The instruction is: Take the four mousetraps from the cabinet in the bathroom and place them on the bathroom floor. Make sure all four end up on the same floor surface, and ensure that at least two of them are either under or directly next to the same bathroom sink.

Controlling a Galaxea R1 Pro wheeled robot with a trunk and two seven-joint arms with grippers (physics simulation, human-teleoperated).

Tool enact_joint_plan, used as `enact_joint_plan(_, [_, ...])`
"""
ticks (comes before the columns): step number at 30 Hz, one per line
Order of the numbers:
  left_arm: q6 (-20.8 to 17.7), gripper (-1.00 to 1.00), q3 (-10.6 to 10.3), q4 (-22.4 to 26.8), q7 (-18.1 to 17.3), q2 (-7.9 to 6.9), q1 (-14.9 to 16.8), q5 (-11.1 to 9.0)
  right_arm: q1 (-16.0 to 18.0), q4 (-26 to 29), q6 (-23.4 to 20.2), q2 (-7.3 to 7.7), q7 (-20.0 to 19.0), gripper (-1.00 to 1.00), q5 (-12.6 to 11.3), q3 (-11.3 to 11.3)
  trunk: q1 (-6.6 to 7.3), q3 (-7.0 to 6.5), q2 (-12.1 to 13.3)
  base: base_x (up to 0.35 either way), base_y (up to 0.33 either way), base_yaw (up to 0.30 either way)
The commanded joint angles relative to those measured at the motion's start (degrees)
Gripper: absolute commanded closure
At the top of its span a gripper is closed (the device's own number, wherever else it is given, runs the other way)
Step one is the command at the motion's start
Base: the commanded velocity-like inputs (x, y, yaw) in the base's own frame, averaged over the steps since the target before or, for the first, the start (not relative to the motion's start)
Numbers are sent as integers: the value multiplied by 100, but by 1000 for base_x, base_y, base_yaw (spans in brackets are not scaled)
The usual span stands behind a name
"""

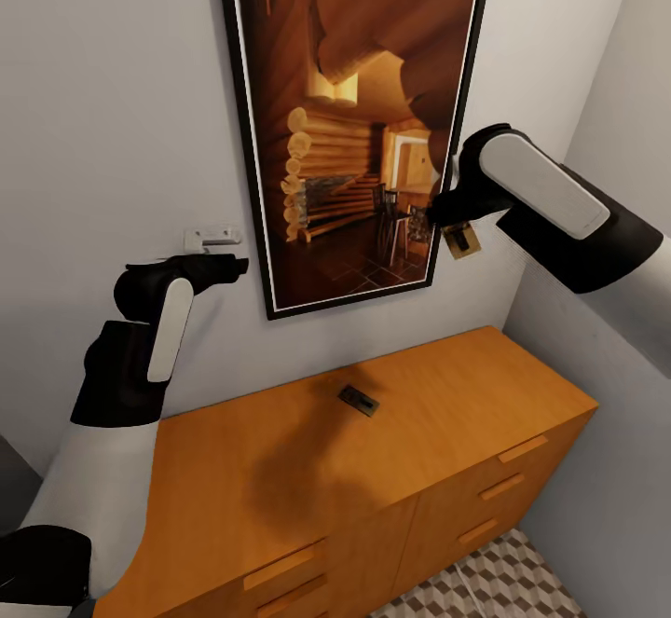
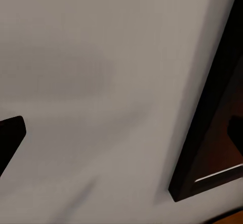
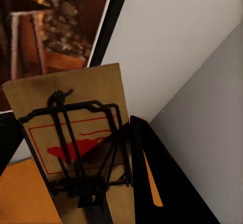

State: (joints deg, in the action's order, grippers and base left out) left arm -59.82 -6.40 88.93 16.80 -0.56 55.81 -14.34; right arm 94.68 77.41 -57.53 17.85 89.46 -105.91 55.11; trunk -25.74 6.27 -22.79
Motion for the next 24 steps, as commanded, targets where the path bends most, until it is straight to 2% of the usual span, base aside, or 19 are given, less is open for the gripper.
enact_joint_plan(1, [-18, -100, -9, 4, 60, -5, 8, -62, 34, 17, -45, -6, 54, 100, -61, -10, -4, 14, -13, 0, 0, 0])
enact_joint_plan(9, [-18, -100, -6, -2, 65, -3, 2, -74, 110, 42, -78, -230, 54, 100, -17, -64, -4, 14, -13, 0, 0, 0])
enact_joint_plan(17, [-18, -100, -10, -6, 68, 7, 0, -79, 125, 332, -42, -258, 54, 100, -3, 112, -4, 14, -13, 0, 0, 0])
enact_joint_plan(21, [-18, -100, -5, -6, 65, 5, 0, -93, 116, 598, -35, -269, 54, 100, 8, 68, -4, 14, -13, 0, 0, 0])
enact_joint_plan(24, [-18, -100, -8, -7, 62, 8, -2, -103, 98, 864, -36, -291, 54, 100, 16, -73, -4, 14, -13, 0, 0, 0])
